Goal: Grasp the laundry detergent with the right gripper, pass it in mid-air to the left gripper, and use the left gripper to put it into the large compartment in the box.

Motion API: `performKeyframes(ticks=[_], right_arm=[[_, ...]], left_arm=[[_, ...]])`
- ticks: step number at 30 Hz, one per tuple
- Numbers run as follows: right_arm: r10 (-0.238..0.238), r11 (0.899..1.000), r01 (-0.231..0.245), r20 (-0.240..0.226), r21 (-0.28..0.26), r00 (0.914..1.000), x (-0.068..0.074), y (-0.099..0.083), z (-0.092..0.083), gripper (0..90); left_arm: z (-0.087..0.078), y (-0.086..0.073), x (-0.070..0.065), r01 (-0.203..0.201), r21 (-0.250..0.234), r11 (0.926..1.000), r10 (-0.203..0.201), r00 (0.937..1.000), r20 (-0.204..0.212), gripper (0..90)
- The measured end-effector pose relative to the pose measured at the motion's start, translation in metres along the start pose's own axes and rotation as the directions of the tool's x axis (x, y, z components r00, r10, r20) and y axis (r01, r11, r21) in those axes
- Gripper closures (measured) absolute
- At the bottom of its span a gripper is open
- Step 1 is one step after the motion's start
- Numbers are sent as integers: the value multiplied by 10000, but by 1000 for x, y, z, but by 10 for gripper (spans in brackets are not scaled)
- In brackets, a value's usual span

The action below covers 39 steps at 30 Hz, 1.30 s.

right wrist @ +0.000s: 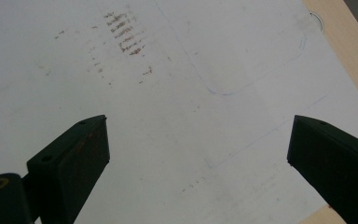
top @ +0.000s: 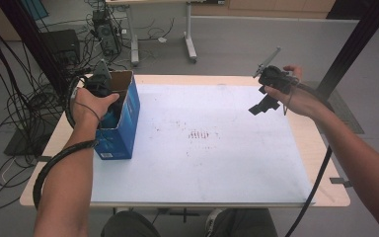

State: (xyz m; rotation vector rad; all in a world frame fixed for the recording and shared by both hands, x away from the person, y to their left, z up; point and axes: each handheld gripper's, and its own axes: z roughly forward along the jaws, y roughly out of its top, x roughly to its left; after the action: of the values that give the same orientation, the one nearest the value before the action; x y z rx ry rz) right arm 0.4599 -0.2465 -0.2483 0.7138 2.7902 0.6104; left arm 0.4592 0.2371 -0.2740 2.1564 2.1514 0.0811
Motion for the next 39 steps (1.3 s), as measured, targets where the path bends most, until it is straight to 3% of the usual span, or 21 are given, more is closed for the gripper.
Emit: performKeyframes(ticks=[39], right_arm=[[-71, 10000, 71, -4, 51, 10000, 3, 4, 1, 55]], left_arm=[[0, -2, 1, -36, -176, 9998, 37, 10000, 51, 367]])
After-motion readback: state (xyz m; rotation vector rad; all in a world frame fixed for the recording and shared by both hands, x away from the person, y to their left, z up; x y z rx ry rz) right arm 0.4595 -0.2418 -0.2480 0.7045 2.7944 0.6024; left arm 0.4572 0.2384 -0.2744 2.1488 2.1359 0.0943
